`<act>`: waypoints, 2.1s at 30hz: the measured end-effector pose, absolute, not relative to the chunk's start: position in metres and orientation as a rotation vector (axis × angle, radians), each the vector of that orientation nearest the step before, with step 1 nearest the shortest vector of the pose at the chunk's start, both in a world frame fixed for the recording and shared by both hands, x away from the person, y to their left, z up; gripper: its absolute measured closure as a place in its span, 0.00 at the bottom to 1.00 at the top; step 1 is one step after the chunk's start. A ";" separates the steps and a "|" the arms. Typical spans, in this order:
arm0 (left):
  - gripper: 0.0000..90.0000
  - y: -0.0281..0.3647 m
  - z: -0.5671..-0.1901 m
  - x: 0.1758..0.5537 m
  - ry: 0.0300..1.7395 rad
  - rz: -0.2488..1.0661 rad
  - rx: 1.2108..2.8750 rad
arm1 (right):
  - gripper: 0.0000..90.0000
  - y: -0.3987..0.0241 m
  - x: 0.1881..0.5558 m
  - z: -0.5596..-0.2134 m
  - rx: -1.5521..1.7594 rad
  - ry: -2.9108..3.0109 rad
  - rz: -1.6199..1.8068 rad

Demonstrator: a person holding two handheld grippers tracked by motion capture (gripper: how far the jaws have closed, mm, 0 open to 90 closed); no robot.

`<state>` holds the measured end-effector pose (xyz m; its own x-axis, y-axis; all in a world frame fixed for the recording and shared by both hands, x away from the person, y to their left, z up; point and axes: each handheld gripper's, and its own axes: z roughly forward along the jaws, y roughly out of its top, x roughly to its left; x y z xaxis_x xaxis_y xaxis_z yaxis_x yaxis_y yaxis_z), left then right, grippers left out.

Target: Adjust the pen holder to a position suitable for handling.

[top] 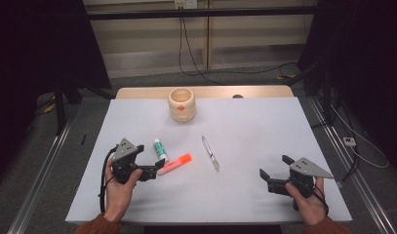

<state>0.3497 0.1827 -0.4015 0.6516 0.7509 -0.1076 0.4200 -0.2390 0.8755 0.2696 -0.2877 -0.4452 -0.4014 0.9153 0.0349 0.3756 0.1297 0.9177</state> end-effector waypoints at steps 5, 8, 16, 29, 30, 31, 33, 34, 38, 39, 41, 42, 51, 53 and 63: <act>0.07 0.179 -0.393 0.370 0.936 0.435 1.860 | 0.05 -0.288 0.270 -0.445 1.240 1.858 1.249; 0.07 0.178 -0.390 0.376 0.937 0.449 1.854 | 0.05 -0.288 0.270 -0.446 1.245 1.861 1.247; 0.06 0.168 -0.375 0.401 0.969 0.465 1.859 | 0.05 -0.287 0.271 -0.446 1.248 1.863 1.248; 0.05 0.147 -0.359 0.448 0.960 0.477 1.875 | 0.05 -0.286 0.271 -0.446 1.245 1.881 1.250; 0.05 0.146 -0.358 0.451 0.949 0.481 1.876 | 0.05 -0.286 0.271 -0.446 1.245 1.881 1.250; 0.05 0.144 -0.357 0.454 0.951 0.481 1.871 | 0.05 -0.287 0.272 -0.447 1.242 1.882 1.251; 0.05 0.141 -0.356 0.462 0.954 0.490 1.873 | 0.05 -0.287 0.272 -0.447 1.246 1.882 1.251; 0.05 0.139 -0.356 0.466 0.966 0.492 1.867 | 0.05 -0.286 0.273 -0.447 1.251 1.885 1.256; 0.06 0.134 -0.357 0.484 0.986 0.476 1.877 | 0.05 -0.286 0.273 -0.448 1.252 1.890 1.263; 0.06 0.133 -0.358 0.489 0.991 0.478 1.885 | 0.05 -0.287 0.273 -0.448 1.254 1.890 1.267; 0.07 0.131 -0.360 0.501 0.998 0.474 1.896 | 0.05 -0.287 0.274 -0.448 1.248 1.897 1.264; 0.06 0.130 -0.360 0.507 1.005 0.466 1.900 | 0.05 -0.288 0.274 -0.449 1.253 1.896 1.269; 0.10 0.128 -0.370 0.557 1.091 0.484 1.906 | 0.05 -0.287 0.272 -0.449 1.259 1.902 1.262; 0.13 0.128 -0.372 0.566 1.110 0.481 1.896 | 0.05 -0.288 0.271 -0.449 1.259 1.906 1.262; 0.22 0.116 -0.375 0.596 1.150 0.476 1.934 | 0.05 -0.288 0.271 -0.450 1.255 1.916 1.265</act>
<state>0.5955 0.1156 -0.3751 0.5119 0.8550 -0.0831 0.5464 -0.2494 0.7996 0.2713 -0.2878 -0.4499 -0.4358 0.8976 0.0654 0.4129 0.1349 0.9007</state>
